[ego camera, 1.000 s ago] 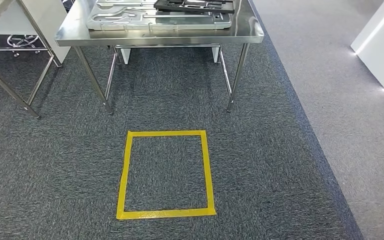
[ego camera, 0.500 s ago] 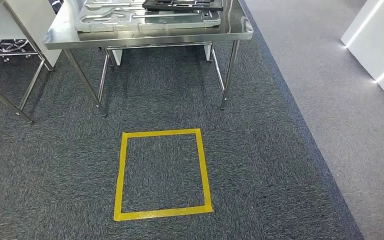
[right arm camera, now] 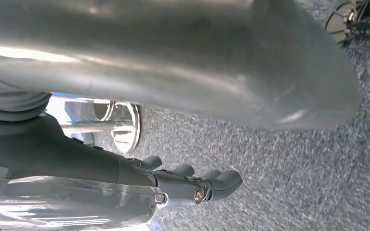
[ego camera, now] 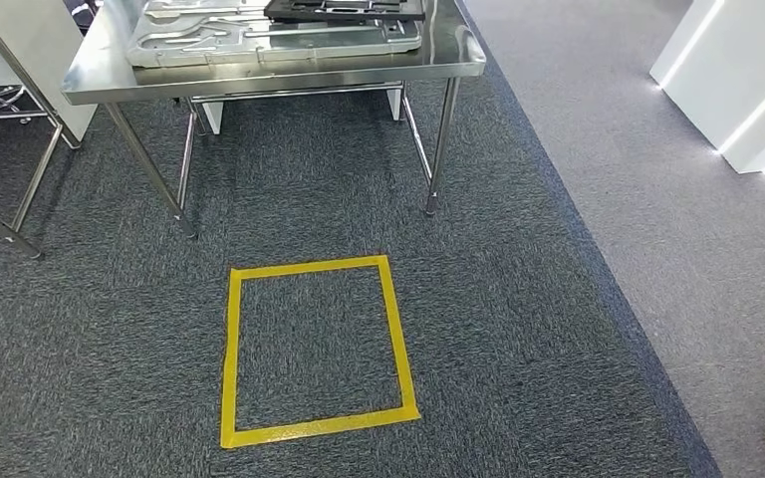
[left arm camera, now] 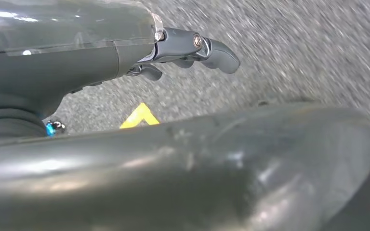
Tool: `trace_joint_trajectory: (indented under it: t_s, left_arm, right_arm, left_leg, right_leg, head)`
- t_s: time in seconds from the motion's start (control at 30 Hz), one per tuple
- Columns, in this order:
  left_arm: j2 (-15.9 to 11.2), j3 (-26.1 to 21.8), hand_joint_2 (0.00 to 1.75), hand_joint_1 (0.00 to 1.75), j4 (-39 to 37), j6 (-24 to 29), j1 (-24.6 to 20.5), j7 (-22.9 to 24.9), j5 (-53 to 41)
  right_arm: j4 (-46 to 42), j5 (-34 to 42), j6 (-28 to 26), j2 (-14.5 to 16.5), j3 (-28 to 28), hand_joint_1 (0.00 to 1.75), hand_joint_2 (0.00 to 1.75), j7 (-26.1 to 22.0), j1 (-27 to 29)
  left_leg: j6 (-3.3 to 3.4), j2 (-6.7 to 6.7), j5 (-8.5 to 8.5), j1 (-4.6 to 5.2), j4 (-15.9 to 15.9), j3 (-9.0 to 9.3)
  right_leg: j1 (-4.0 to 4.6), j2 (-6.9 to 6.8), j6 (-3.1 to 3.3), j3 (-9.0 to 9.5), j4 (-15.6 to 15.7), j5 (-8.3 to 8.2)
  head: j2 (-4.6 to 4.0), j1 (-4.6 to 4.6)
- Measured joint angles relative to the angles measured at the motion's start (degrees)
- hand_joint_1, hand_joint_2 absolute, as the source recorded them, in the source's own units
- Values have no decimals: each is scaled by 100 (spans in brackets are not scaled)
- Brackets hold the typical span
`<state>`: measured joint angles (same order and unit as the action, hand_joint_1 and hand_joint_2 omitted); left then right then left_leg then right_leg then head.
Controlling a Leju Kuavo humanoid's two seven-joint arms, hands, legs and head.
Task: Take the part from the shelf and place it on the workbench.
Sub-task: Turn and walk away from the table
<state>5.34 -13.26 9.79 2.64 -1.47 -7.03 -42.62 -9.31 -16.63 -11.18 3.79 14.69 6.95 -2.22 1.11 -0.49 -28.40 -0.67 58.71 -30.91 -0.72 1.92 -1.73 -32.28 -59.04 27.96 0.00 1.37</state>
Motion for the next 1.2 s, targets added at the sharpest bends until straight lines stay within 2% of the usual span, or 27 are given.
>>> trace_joint_trajectory:
  t_s: [0.07, 0.13, 0.17, 0.2, 0.23, 0.3, 0.37, 0.43, 0.5, 0.53, 0.57, 0.63, 0.67, 0.7, 0.73, 0.8, 0.83, 0.93, 0.97, 1.03, 1.07, 1.13, 1.17, 1.2]
  left_arm:
    - [0, -2, 0, 0, 0, 8, 1, 0, 0]
    - [1, -3, 0, 0, 0, 11, 8, -1, 0]
    - [1, -3, 0, 0, 0, 11, 13, -1, 0]
    - [1, -4, 0, 0, 0, 11, 15, -1, 0]
    - [1, -4, 0, 0, 0, 11, 15, -1, 0]
    - [3, -5, 0, 0, 0, 11, 9, -1, 0]
    - [8, -5, 0, 0, 0, 12, 7, -1, 0]
    - [11, -5, 0, 0, 0, 14, 4, -1, 0]
    - [10, -5, 0, 0, 0, 15, -4, -1, 0]
    - [10, -5, 0, 0, 0, 15, -5, -1, 0]
    - [9, -5, 0, 0, 0, 15, -4, -1, 0]
    - [8, -5, 0, 0, 0, 15, 7, -1, 0]
    - [8, -5, 0, 0, 0, 15, 13, -1, 0]
    - [8, -5, 0, 0, 0, 15, 19, -1, 0]
    - [8, -5, 0, 0, 0, 15, 23, -1, 0]
    - [6, -5, 0, 0, 0, 15, 24, -1, 0]
    - [4, -5, 0, 0, 0, 15, 22, -1, 0]
    - [4, -5, 0, 0, 0, 15, 20, -1, 0]
    - [3, -5, 0, 0, 0, 15, 20, -1, 0]
    - [0, -47, 0, 0, 8, 167, 17, -95, 150]
    - [-20, -167, 0, 0, 15, 332, 12, -223, 332]
    - [-73, -453, 0, 0, 31, 650, 0, -475, 692]
    - [-105, -568, 0, 0, 31, 680, -5, -521, 743]
    - [-122, -615, 0, 0, 31, 681, -5, -525, 747]
  right_arm:
    - [0, 0, 0, -5, 0, 0, 0, 0, 0]
    - [0, 0, 1, -3, 0, 0, 0, 0, -2]
    - [0, 0, 1, -2, 0, 0, 0, 0, -3]
    - [0, 0, 1, -2, 0, 0, 0, 0, -3]
    - [0, 0, 1, -2, 0, 0, 0, 0, -1]
    - [0, 0, 0, -5, 0, 0, 0, 0, 2]
    - [-1, 0, -1, -11, 0, 0, 0, 0, -5]
    - [-1, 0, 0, -15, 0, 0, 0, 0, -11]
    - [-1, 0, 1, -12, 0, 0, 0, -1, -11]
    - [-1, 0, 1, -9, 0, 0, 0, -1, -12]
    - [-2, 0, 1, -6, 0, 0, 0, -1, -13]
    - [-1, 0, 1, -4, 0, 0, 0, 0, -10]
    - [-1, 0, 1, -5, 0, 0, 0, 0, -8]
    - [0, 0, 1, -5, 0, 0, 0, 0, -6]
    - [0, 0, 1, -4, 0, 0, 0, 0, -6]
    - [0, 0, 1, 1, 0, 0, 0, 0, -7]
    - [0, 0, 1, 2, 0, 0, 0, 0, -8]
    - [0, 0, 1, 4, 0, 0, 0, 0, -9]
    - [0, 0, 1, 5, 0, 0, 0, 0, -8]
    - [0, 35, -1, 7, -3, 0, 0, 2, -8]
    - [0, 75, -7, 9, -18, 0, 0, 7, -7]
    - [0, 153, -19, 20, -54, 0, 0, 16, -5]
    - [0, 160, -23, 28, -72, 0, 0, 19, -6]
    - [0, 160, -23, 36, -80, 0, 0, 18, -6]
  left_leg:
    - [64, 50, 34, -10, -29, -11]
    - [83, 99, 41, 2, -29, -37]
    - [85, 123, 42, 9, -28, -44]
    - [86, 146, 42, 14, -27, -45]
    - [84, 160, 41, 18, -27, -39]
    - [75, 182, 34, 23, -27, -19]
    - [39, 209, 21, 39, -22, -13]
    - [-17, 247, 17, 49, -32, -9]
    - [-80, 252, -15, 52, -20, 4]
    - [-106, 224, -96, 53, 76, -28]
    - [-129, 184, -242, 52, 293, -117]
    - [-158, 121, -627, 36, 1014, -440]
    - [-168, 111, -755, 30, 1354, -597]
    - [-176, 109, -774, 25, 1531, -682]
    - [-181, 109, -683, 20, 1497, -669]
    - [-178, 107, -342, 10, 1007, -444]
    - [-175, 106, -224, 7, 801, -347]
    - [-172, 104, -137, 6, 631, -266]
    - [-161, 85, -110, 4, 475, -191]
    - [-107, 51, -42, 17, 163, -67]
    - [-42, 52, -5, 16, 19, -20]
    - [65, 105, 49, 16, -27, -39]
    - [101, 136, 66, 8, -50, -43]
    - [104, 157, 67, 13, -49, -50]
  right_leg:
    - [-7, -93, -53, -185, -415, 274]
    - [-8, -146, -87, -555, -1204, 666]
    - [-8, -152, -93, -704, -1515, 770]
    - [-7, -156, -90, -763, -1640, 762]
    - [-5, -161, -76, -697, -1513, 636]
    - [16, -223, -12, -296, -710, 229]
    - [68, -315, 67, 19, -42, 9]
    - [107, -320, 119, 57, 92, -5]
    - [76, -270, 180, 75, 148, -42]
    - [56, -255, 216, 92, 183, -65]
    - [35, -242, 247, 106, 215, -86]
    - [36, -213, 275, 104, 220, -93]
    - [40, -190, 279, 100, 213, -89]
    - [43, -165, 280, 100, 202, -84]
    - [43, -137, 276, 103, 190, -77]
    - [38, -89, 259, 113, 162, -59]
    - [36, -77, 253, 117, 154, -53]
    - [35, -69, 246, 119, 146, -47]
    - [36, -62, 234, 115, 133, -38]
    - [45, -36, 173, 84, 89, -20]
    - [46, -44, 112, 34, -5, 46]
    - [26, -92, 0, -207, -489, 334]
    - [13, -123, -41, -395, -888, 545]
    - [0, -135, -60, -576, -1259, 692]
  head:
    - [0, 8]
    - [0, 9]
    - [0, 8]
    - [0, 8]
    - [0, 8]
    - [-1, 9]
    - [-1, 8]
    - [0, 7]
    - [0, 2]
    - [0, -2]
    - [0, -6]
    - [0, -10]
    - [0, -10]
    - [0, -10]
    - [0, -10]
    - [0, -10]
    - [0, -10]
    - [0, -10]
    - [0, -9]
    - [0, -6]
    - [0, 3]
    - [0, 21]
    - [0, 27]
    - [0, 28]
